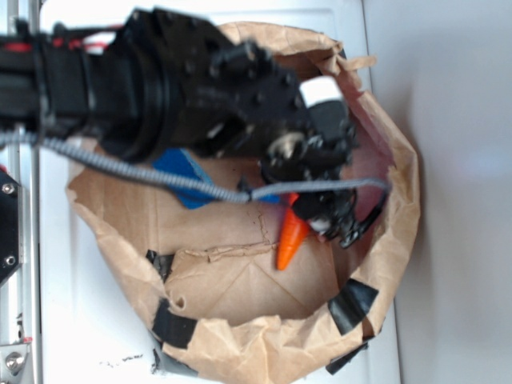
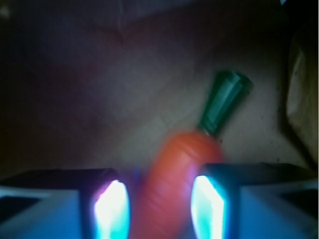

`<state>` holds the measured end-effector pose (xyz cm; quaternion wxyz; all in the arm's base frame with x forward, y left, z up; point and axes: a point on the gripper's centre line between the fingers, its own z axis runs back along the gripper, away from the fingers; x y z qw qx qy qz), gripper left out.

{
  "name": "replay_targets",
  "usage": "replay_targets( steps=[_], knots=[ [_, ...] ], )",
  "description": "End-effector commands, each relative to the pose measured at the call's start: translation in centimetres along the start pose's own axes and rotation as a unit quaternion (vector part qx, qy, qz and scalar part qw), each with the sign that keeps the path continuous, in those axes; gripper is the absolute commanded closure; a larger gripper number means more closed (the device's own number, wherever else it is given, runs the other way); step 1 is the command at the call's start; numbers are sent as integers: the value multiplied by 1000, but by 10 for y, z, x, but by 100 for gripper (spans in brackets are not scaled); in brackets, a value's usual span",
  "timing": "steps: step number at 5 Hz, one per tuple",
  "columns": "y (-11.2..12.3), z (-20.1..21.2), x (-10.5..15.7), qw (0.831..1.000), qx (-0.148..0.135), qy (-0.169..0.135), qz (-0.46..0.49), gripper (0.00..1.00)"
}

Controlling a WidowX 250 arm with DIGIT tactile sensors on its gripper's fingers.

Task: Grab the carrot.

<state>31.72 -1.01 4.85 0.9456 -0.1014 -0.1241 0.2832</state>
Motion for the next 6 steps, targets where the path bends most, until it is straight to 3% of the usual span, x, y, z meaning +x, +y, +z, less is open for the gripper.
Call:
replay_targets(
  steps=[1,2,3,5,6],
  knots=[
    [-9,28,13,999,-19,-23,-12,100],
    [-2,45,10,1000,-19,-15,-14,100],
    [8,57,8,1000,-17,3,17,0],
    [15,59,12,995,-4,48,82,0],
    [15,51,10,994,-6,52,92,0]
  ],
)
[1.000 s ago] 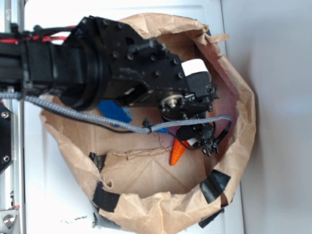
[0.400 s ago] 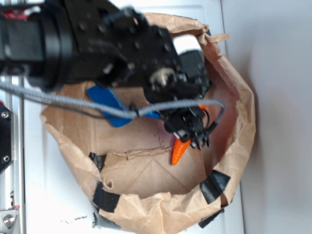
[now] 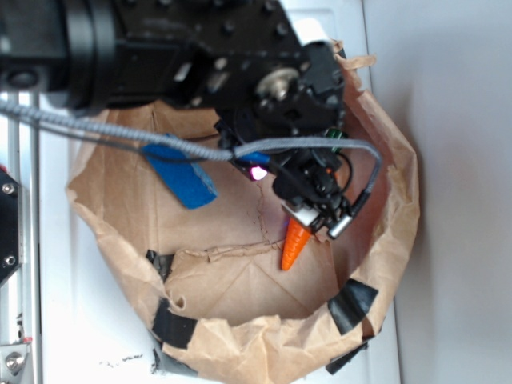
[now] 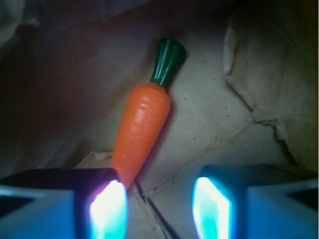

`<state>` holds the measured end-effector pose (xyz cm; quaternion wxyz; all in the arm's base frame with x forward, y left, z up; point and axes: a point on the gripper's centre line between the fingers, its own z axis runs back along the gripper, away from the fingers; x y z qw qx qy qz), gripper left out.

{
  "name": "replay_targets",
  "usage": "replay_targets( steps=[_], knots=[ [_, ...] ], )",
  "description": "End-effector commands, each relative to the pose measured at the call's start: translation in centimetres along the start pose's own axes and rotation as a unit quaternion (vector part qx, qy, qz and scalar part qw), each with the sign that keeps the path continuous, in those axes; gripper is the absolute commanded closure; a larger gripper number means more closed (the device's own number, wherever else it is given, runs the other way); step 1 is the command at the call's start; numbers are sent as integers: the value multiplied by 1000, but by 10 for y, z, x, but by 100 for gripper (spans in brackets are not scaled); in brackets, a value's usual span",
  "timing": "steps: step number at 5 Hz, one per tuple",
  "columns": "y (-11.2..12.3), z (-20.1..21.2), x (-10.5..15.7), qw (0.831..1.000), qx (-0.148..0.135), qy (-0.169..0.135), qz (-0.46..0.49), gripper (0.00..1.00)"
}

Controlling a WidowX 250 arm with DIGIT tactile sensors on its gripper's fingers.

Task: Grab the carrot.

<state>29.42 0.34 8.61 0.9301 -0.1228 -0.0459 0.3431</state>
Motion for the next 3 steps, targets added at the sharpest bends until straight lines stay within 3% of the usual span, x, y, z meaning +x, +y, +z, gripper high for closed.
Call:
replay_targets(
  steps=[1,3],
  knots=[
    [-4,1,16,999,-12,-26,23,0],
    [-12,-36,19,997,28,-66,8,0]
  ],
)
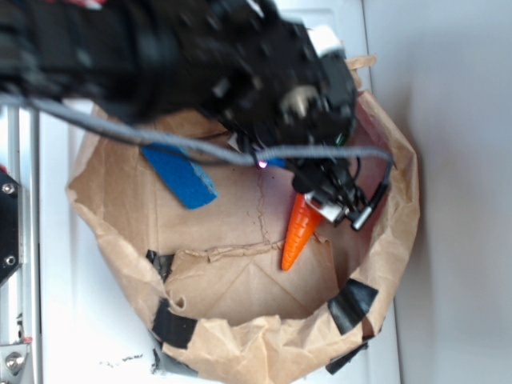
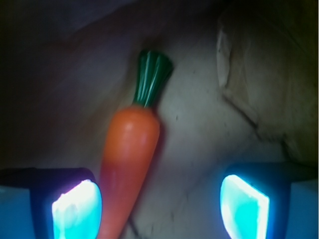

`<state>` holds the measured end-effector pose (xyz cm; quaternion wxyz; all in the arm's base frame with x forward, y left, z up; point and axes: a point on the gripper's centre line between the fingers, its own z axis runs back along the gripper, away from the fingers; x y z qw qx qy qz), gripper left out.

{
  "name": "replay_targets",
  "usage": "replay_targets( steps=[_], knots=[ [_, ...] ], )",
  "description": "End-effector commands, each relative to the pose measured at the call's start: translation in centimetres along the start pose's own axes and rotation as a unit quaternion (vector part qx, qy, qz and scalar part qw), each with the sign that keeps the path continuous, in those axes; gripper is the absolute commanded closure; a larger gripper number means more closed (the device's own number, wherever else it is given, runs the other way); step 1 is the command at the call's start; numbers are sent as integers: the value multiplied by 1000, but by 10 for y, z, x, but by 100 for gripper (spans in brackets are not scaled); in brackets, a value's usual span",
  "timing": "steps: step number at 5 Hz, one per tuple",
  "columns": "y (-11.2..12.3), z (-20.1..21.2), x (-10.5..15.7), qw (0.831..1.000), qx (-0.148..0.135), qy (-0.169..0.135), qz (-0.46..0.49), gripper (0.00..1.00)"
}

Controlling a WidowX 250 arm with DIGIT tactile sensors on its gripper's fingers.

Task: Grab the carrot.

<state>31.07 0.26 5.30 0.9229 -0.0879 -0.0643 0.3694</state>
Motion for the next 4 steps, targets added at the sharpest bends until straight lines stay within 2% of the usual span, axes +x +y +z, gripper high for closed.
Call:
replay_targets(
  steps=[1,2,3,4],
  knots=[
    [-12,-9,14,999,-1,-43,-12,0],
    [-20,-22,14,998,-9,-52,-22,0],
    [-27,-34,12,998,3,-55,-31,0],
    [-28,-30,13,998,-1,-52,-28,100]
  ],
)
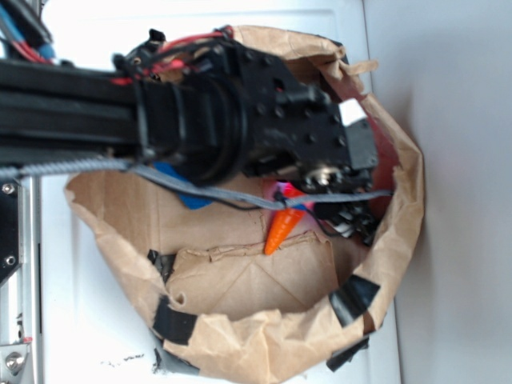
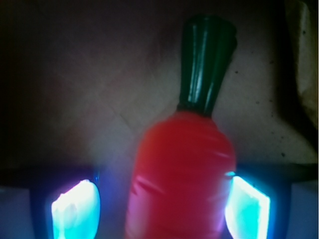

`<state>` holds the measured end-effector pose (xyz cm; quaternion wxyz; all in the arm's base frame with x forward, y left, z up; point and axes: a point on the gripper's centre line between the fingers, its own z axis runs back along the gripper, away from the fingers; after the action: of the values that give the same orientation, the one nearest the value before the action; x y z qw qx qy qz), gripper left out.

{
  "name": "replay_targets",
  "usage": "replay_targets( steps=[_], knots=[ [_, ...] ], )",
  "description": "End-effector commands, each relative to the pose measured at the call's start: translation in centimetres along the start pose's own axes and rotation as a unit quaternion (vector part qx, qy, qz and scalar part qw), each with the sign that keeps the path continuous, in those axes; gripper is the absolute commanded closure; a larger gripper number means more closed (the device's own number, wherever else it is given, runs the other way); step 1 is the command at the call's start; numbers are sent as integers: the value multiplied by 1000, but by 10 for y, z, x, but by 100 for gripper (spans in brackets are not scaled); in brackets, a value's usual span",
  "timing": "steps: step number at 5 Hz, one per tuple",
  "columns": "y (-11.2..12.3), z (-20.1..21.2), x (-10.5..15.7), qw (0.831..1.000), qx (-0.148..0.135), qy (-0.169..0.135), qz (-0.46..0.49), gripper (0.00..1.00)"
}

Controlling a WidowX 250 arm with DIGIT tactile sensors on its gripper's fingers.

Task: Grab the carrot.

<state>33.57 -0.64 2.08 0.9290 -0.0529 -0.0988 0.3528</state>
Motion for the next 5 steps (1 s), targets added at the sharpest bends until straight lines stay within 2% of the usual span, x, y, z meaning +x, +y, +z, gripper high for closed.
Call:
replay_targets(
  steps=[1,2,3,4,5],
  knots=[
    [-3,30,0,999,-41,-6,-27,100],
    [18,73,-10,994,-72,4,-79,100],
    [39,117,-16,987,-101,27,-124,100],
    [50,142,-30,981,-107,-4,-163,100],
    [53,156,-38,969,-130,-16,-212,100]
  ],
)
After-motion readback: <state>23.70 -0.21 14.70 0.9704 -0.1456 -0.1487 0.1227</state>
